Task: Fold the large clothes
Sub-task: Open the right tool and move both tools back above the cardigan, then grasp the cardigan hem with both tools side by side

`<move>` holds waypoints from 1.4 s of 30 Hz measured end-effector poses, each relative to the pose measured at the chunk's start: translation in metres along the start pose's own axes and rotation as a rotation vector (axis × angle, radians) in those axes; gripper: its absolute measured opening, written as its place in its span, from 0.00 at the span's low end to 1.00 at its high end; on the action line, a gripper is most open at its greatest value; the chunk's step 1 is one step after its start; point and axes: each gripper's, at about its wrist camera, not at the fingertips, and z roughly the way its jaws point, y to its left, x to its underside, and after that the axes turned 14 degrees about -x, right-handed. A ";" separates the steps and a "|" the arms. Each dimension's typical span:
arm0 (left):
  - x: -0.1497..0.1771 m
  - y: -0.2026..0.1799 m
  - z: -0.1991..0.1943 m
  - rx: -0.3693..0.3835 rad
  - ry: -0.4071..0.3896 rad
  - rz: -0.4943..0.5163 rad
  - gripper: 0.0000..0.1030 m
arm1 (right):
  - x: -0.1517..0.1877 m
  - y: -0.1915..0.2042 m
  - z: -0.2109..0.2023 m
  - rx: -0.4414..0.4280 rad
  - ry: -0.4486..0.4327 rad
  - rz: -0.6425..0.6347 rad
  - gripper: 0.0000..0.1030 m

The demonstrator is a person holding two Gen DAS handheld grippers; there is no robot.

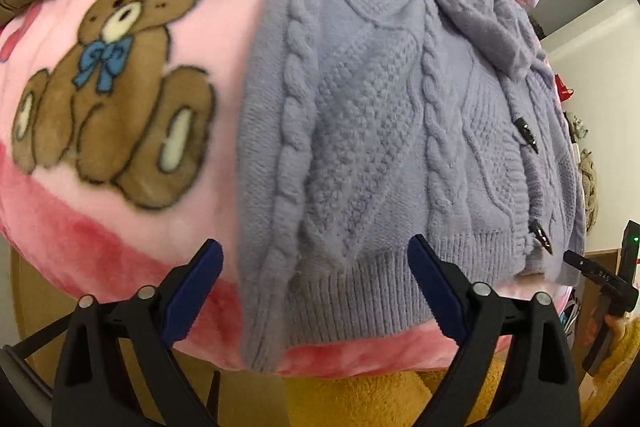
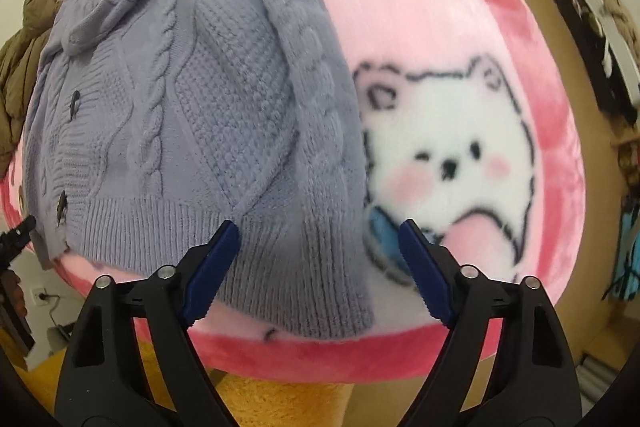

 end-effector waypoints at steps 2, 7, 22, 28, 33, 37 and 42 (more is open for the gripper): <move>-0.002 -0.007 0.008 -0.003 0.038 -0.001 0.76 | -0.001 0.000 0.004 0.005 -0.001 -0.005 0.70; -0.003 -0.024 0.010 -0.035 0.041 0.001 0.70 | -0.005 0.014 0.009 -0.002 0.026 -0.057 0.46; 0.007 -0.021 -0.015 -0.090 0.099 0.084 0.14 | -0.011 0.042 -0.011 0.012 0.156 -0.211 0.09; 0.015 -0.018 -0.058 -0.073 0.110 0.069 0.14 | -0.006 0.035 -0.048 -0.030 0.177 -0.190 0.08; -0.009 -0.002 -0.086 -0.079 0.092 0.009 0.14 | -0.038 0.030 -0.074 -0.099 0.107 -0.170 0.08; -0.068 0.000 -0.121 -0.027 -0.002 -0.061 0.14 | -0.093 0.057 -0.119 -0.156 -0.028 -0.240 0.08; -0.143 -0.018 -0.151 -0.016 -0.146 -0.111 0.14 | -0.167 0.095 -0.153 -0.179 -0.164 -0.354 0.08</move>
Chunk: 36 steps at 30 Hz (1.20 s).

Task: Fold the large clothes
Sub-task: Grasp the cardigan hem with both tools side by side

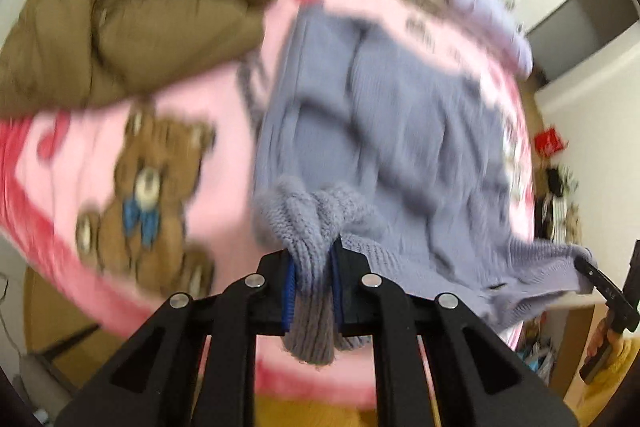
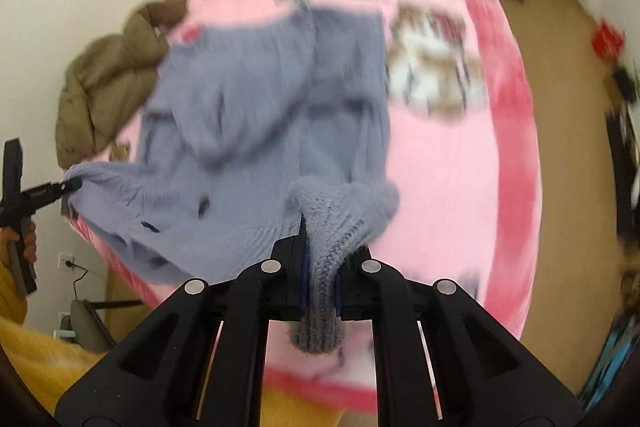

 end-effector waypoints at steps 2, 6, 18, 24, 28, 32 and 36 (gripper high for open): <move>-0.036 -0.011 -0.001 -0.022 -0.073 -0.025 0.14 | -0.038 -0.008 0.002 0.001 -0.060 -0.007 0.08; -0.107 -0.032 0.007 -0.024 -0.173 -0.097 0.14 | -0.109 -0.026 0.027 0.007 -0.151 -0.028 0.08; -0.263 -0.083 0.144 -0.121 -0.100 -0.183 0.14 | -0.254 -0.098 0.173 0.053 -0.192 0.087 0.08; -0.294 -0.103 0.205 -0.206 -0.019 -0.128 0.14 | -0.275 -0.133 0.238 0.108 -0.093 0.182 0.09; -0.299 -0.121 0.228 -0.305 -0.049 -0.009 0.15 | -0.270 -0.144 0.271 0.155 -0.023 0.178 0.09; -0.299 -0.129 0.251 -0.333 -0.032 0.069 0.18 | -0.266 -0.152 0.290 0.166 0.013 0.178 0.10; -0.295 -0.129 0.260 -0.301 -0.063 0.163 0.23 | -0.269 -0.154 0.294 0.147 0.063 0.149 0.13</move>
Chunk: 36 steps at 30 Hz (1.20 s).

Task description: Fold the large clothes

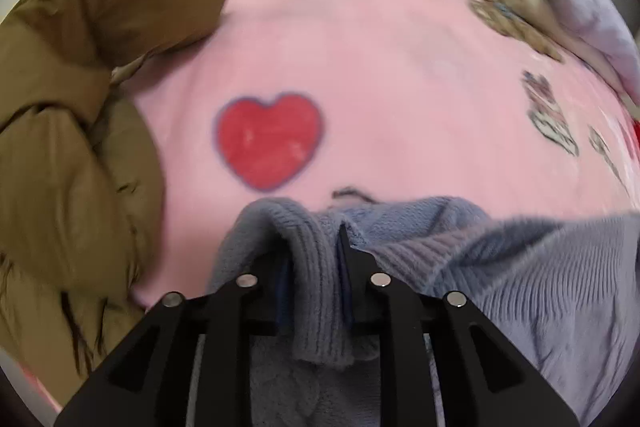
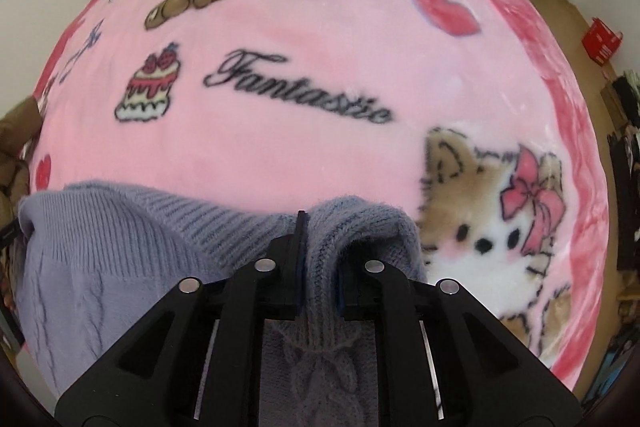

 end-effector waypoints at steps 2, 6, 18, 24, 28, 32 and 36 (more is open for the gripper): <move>0.003 0.001 -0.002 0.041 -0.035 0.046 0.28 | -0.003 -0.004 -0.004 -0.062 0.020 0.022 0.17; 0.009 0.011 -0.017 0.133 -0.093 0.110 0.44 | -0.007 -0.009 -0.019 -0.191 0.034 0.080 0.42; 0.053 0.069 -0.075 0.193 -0.244 0.193 0.94 | 0.028 0.031 -0.095 -0.168 -0.104 -0.242 0.92; 0.094 0.082 -0.036 0.243 -0.074 0.215 0.94 | 0.085 -0.004 -0.084 -0.154 -0.003 -0.253 0.92; 0.099 0.086 -0.020 0.313 -0.041 0.151 0.94 | 0.102 -0.034 -0.066 -0.233 0.013 -0.136 0.92; 0.091 0.088 -0.018 0.403 -0.023 0.105 0.94 | 0.103 -0.047 -0.041 -0.254 0.072 -0.089 0.92; 0.086 0.070 -0.022 0.417 -0.018 0.169 0.94 | 0.099 -0.039 -0.033 -0.273 0.084 -0.109 0.92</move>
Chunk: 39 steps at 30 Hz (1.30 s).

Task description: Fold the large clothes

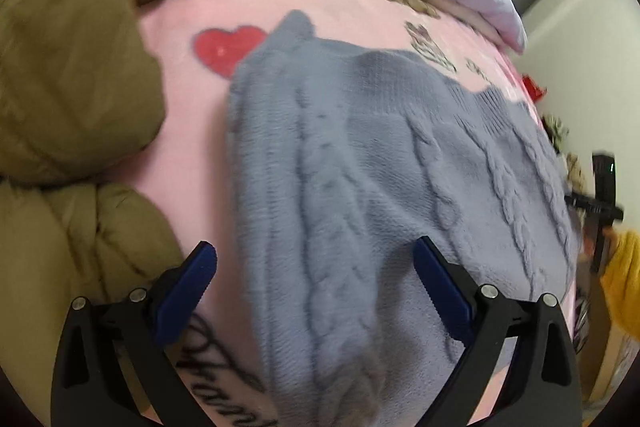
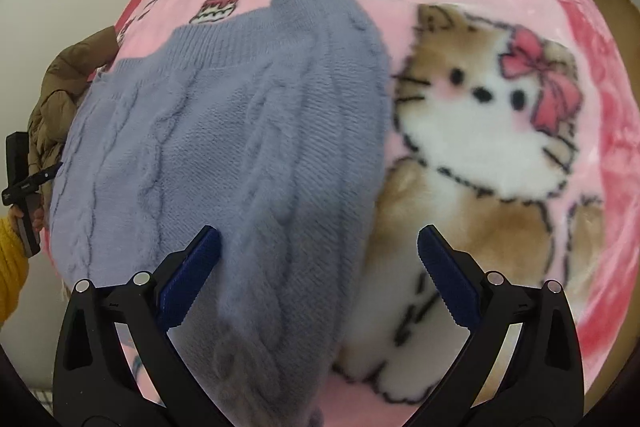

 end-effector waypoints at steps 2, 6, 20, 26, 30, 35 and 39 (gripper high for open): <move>-0.003 -0.008 0.009 -0.021 0.025 0.037 0.94 | -0.004 0.005 0.007 -0.008 0.017 -0.017 0.92; -0.005 -0.006 0.035 0.019 0.117 0.003 0.95 | -0.010 0.003 0.026 -0.018 0.066 0.011 0.92; -0.022 -0.031 0.067 0.110 0.302 0.023 0.95 | -0.020 0.015 0.055 -0.072 0.163 0.073 0.93; -0.025 -0.047 0.073 0.063 0.310 -0.016 0.71 | -0.024 0.039 0.060 -0.013 0.169 0.045 0.50; -0.022 -0.047 0.066 0.075 0.326 -0.189 0.28 | -0.026 0.061 0.055 0.060 0.137 0.039 0.31; -0.012 -0.047 0.022 0.075 0.178 -0.363 0.24 | -0.027 0.079 0.011 0.044 0.011 0.084 0.26; 0.015 -0.049 -0.028 0.104 0.066 -0.415 0.23 | -0.017 0.105 -0.026 0.060 -0.063 0.033 0.23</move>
